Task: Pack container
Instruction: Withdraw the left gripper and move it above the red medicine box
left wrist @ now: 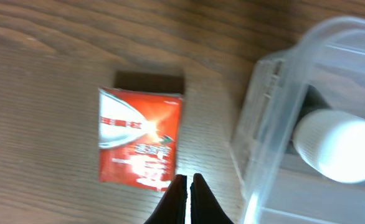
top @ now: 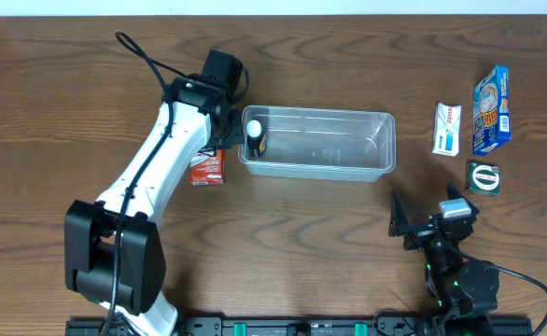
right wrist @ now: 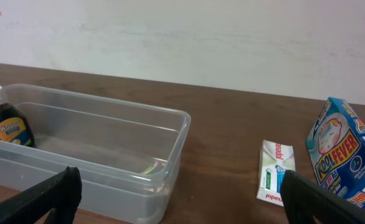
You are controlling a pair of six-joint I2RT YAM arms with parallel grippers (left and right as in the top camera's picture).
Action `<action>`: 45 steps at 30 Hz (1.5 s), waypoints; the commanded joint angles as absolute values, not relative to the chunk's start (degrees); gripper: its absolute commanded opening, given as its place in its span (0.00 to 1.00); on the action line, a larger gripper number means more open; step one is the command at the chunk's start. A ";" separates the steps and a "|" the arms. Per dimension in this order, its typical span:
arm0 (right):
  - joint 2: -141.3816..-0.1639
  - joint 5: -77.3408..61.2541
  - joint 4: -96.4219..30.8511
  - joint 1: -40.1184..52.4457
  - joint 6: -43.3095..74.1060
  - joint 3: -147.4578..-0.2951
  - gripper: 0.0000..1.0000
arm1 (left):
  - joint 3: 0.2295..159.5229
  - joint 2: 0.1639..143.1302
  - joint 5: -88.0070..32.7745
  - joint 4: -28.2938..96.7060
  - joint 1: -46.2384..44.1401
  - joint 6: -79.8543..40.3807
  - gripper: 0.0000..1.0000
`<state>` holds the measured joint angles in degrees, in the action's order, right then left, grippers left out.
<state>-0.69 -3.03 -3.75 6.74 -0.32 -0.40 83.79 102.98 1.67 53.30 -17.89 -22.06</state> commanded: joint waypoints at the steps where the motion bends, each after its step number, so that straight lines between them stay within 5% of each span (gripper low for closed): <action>1: -0.32 -3.27 -3.92 5.65 -0.91 -0.30 0.99 | 83.61 103.53 -2.07 53.30 -17.96 -21.76 0.06; 45: -0.32 -3.27 -3.92 5.65 -0.91 -0.30 0.99 | 77.36 103.63 -10.22 49.93 -17.96 -23.18 0.06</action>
